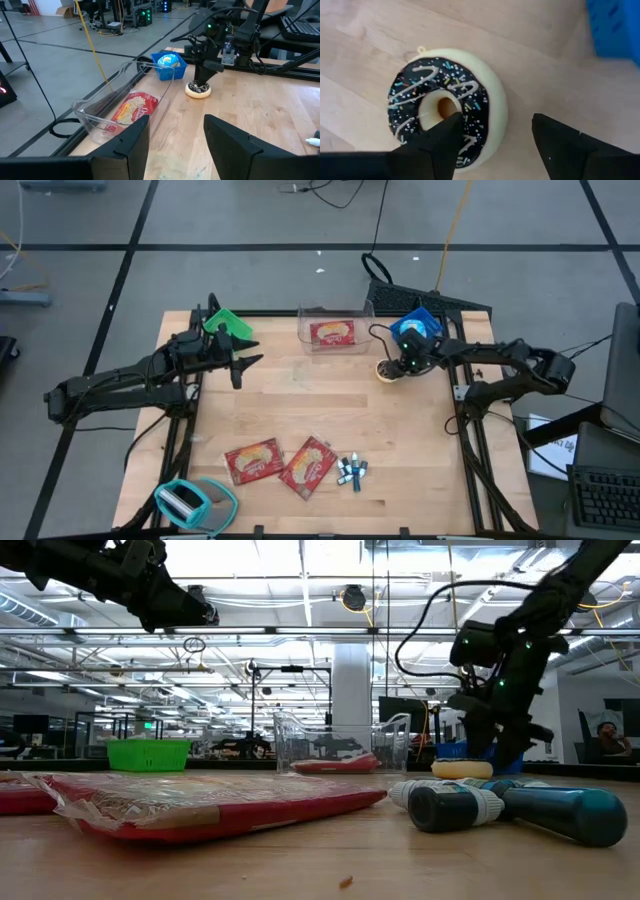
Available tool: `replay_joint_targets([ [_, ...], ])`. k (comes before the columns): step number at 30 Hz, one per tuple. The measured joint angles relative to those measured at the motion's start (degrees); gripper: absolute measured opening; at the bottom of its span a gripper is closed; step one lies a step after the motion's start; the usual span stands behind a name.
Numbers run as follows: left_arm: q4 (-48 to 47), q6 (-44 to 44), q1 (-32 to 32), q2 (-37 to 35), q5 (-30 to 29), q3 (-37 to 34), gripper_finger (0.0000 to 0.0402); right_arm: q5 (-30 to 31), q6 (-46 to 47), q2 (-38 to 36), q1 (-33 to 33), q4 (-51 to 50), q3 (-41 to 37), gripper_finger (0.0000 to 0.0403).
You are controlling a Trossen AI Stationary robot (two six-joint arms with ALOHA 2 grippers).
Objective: Pick & Place Food Item
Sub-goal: Put the black donut into the blue bin
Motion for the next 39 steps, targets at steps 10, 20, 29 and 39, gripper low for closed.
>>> replay_joint_targets([
  [10,0.00,0.00,-0.02,0.01,0.02,0.00,0.0186,-5.51,4.62,0.05,-0.02,16.28,-5.99,0.0198],
  [20,0.00,0.00,0.00,0.02,0.02,0.00,0.0186,-8.63,2.67,0.20,0.05,18.94,-6.21,0.0114],
  [29,0.00,0.00,0.00,0.00,0.02,0.00,0.0186,-15.13,2.21,-0.14,0.05,25.86,-6.21,0.0035],
  [39,-0.01,0.00,-0.02,0.00,0.02,-0.01,0.0186,-10.83,-3.14,-9.57,0.07,39.48,-6.15,0.0022],
])
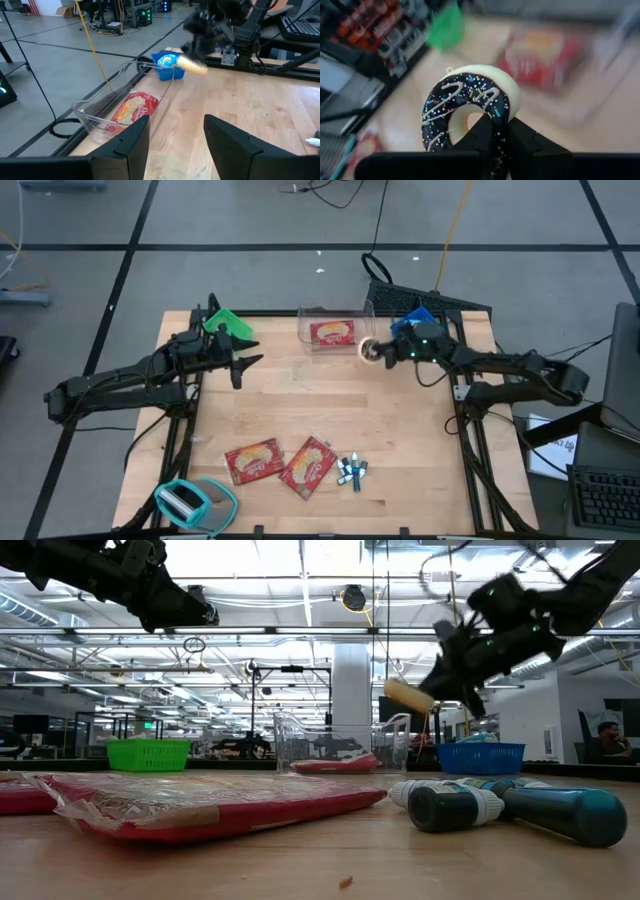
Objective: Pick & Place Food Item
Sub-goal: Put the black donut into the blue bin
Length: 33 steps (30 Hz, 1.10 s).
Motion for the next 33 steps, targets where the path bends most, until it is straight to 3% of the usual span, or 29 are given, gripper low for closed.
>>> replay_joint_targets([
  [4,0.01,0.00,0.02,0.00,0.00,0.01,0.0186,14.60,-9.96,-6.41,-0.02,-1.99,0.01,0.0018],
  [8,0.01,0.00,0.02,0.00,0.00,0.01,0.0186,33.27,-22.83,-11.05,-0.02,-4.80,0.01,0.0019],
  [12,0.01,0.00,0.02,0.02,0.00,0.01,0.0186,51.36,-34.10,-12.09,-0.04,-7.56,0.01,0.0019],
  [15,0.00,0.00,0.02,0.00,0.00,0.01,0.0186,59.93,-39.26,-11.01,-0.04,-10.03,0.01,0.0019],
  [24,0.01,0.00,0.02,0.01,0.00,0.01,0.0186,72.24,-40.63,-4.13,-0.09,-15.05,0.04,0.0019],
  [33,0.01,0.00,0.02,0.00,0.00,0.01,0.0186,70.86,-37.08,2.35,-4.69,-14.93,0.05,0.0020],
])
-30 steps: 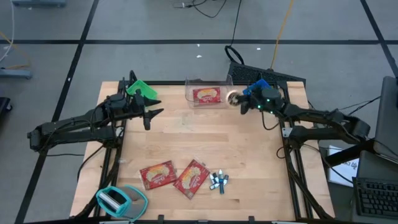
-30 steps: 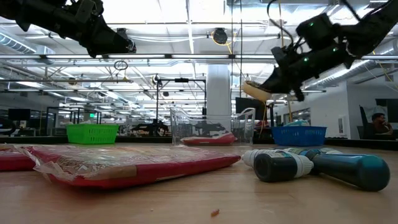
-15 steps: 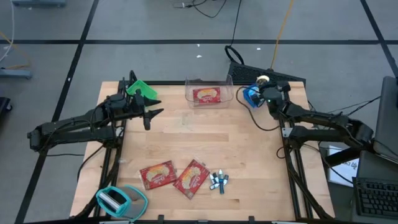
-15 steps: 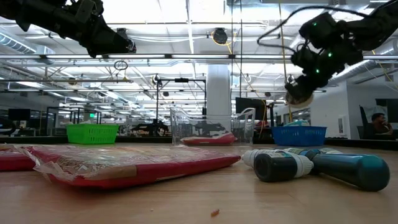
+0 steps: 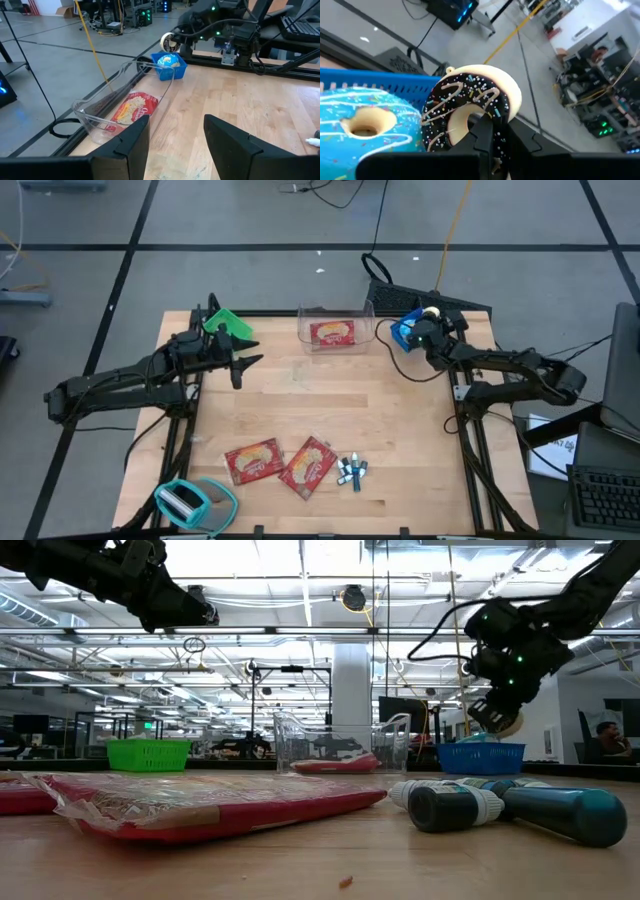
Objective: Pick & Place Food Item
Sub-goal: Put the black donut into the blue bin
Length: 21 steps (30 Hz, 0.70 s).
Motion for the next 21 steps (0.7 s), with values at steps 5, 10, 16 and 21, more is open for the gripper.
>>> replay_joint_targets([
  [5,0.00,0.00,-0.02,0.00,0.00,0.00,0.0186,-3.45,1.32,3.26,-2.26,2.24,0.02,0.0020],
  [10,0.00,0.00,0.00,0.00,0.00,0.00,0.0186,-4.60,0.97,5.31,-3.88,2.86,0.02,0.0020],
  [16,0.00,0.00,-0.02,0.00,0.00,0.00,0.0186,-3.39,0.90,5.08,-4.22,4.40,0.02,0.0020],
  [21,0.00,0.00,0.00,0.00,-0.01,0.00,0.0186,-3.43,-4.44,4.76,-4.28,10.68,0.02,0.0020],
])
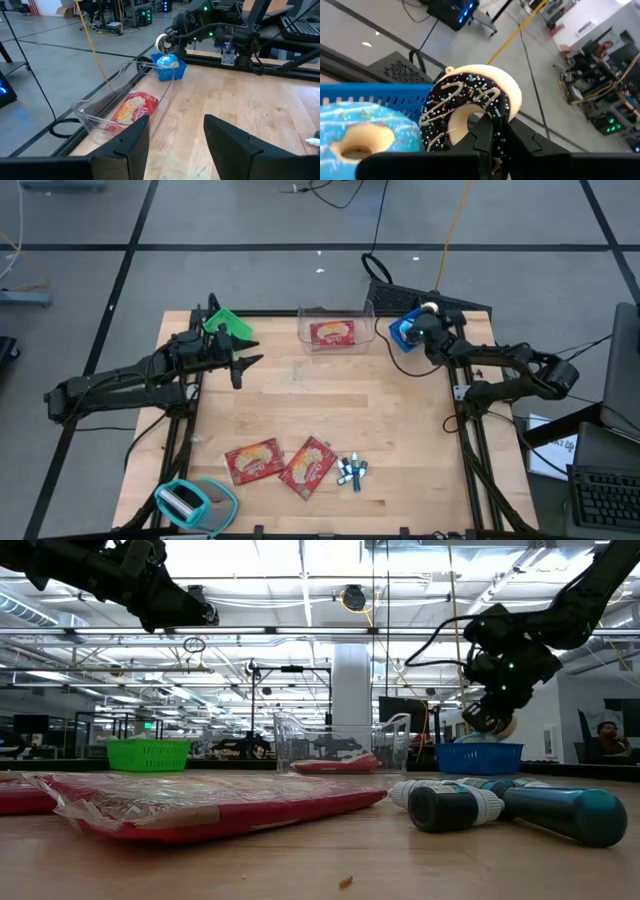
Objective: Pick & Place Food Item
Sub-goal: Put the black donut into the blue bin
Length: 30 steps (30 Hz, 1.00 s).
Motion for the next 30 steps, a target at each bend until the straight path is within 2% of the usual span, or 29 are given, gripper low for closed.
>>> replay_joint_targets([
  [10,0.00,0.00,0.00,0.02,0.01,0.00,0.0186,-1.43,-1.88,1.40,-3.31,1.48,-1.31,0.0020],
  [20,0.00,0.00,0.00,0.00,0.01,0.00,0.0186,-8.90,2.46,4.08,-3.01,1.79,-1.90,0.0020],
  [24,-0.02,0.00,0.00,0.00,0.01,0.00,0.0186,-9.41,2.50,4.09,-2.99,1.77,-1.90,0.0021],
  [30,-0.07,0.00,0.00,0.00,0.01,0.00,0.0186,-10.48,2.69,4.09,-2.99,2.01,-1.90,0.0053],
])
